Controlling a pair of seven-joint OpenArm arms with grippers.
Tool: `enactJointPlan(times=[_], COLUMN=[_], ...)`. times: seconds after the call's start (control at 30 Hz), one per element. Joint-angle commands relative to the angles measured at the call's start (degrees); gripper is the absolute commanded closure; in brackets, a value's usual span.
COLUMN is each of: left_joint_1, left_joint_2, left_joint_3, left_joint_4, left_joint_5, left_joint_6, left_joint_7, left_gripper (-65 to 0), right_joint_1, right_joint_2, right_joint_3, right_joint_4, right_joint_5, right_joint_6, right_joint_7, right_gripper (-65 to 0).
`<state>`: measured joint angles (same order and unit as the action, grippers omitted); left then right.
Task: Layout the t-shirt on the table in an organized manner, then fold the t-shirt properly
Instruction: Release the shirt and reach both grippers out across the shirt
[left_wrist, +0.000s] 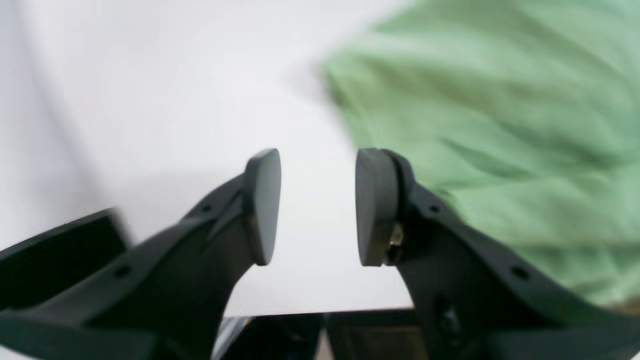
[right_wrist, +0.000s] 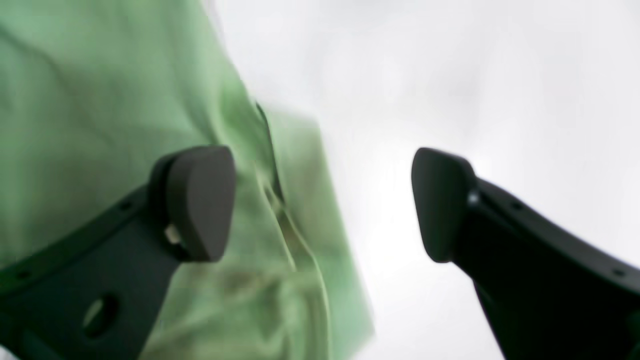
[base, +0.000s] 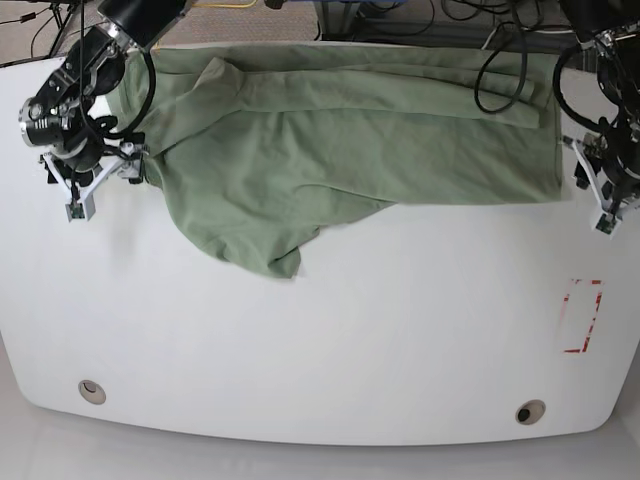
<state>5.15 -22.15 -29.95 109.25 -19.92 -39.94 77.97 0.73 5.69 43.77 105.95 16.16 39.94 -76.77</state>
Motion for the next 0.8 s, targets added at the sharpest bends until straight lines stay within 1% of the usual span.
enactJointPlan(times=[0.0, 0.03, 0.17, 0.27, 0.4, 0.53, 0.67, 0.77], left_joint_1=[-3.70, -5.72, -10.55, -14.25, -18.03, -19.78, -19.96, -19.96], left_joint_2=[0.04, 1.10, 2.42, 2.68, 4.70, 4.97, 5.14, 5.14], left_joint_3=[0.11, 0.55, 1.87, 2.92, 3.27, 3.27, 3.36, 3.36], left_joint_4=[-0.37, -1.69, -5.30, -8.46, -12.86, -15.49, -17.52, -18.57], left_joint_5=[1.24, 2.82, 7.40, 11.00, 14.08, 16.45, 17.59, 17.59], left_joint_6=[-0.06, -0.06, -0.06, -0.06, -0.06, -0.06, -0.06, -0.06], left_joint_7=[-0.92, -0.92, -1.01, -1.18, -1.36, -4.61, -7.34, -7.43], left_gripper=[-23.5, -23.5, -23.5, -23.5, -23.5, -23.3, -23.3, -23.3], right_joint_1=[3.62, 5.47, 10.74, 14.34, 18.21, 20.94, 22.08, 22.34], right_joint_2=[1.21, 1.73, 2.44, 3.49, 4.46, 6.75, 7.01, 7.19], right_joint_3=[0.06, 0.06, 0.06, 0.06, -1.26, -5.57, -9.26, -10.85], right_joint_4=[-2.08, -4.28, -11.93, -18.08, -25.73, -32.68, -37.95, -41.20], right_joint_5=[0.32, 0.32, 0.32, 0.32, 0.32, 0.23, 0.23, 0.23], right_joint_6=[0.06, 0.06, 0.06, 0.06, 0.06, 0.06, 0.06, 0.06], right_joint_7=[0.77, 0.95, 1.30, 3.76, 7.37, 10.44, 15.45, 17.65], right_gripper=[-52.5, -52.5, -52.5, -52.5, -52.5, -52.5, -52.5, -52.5])
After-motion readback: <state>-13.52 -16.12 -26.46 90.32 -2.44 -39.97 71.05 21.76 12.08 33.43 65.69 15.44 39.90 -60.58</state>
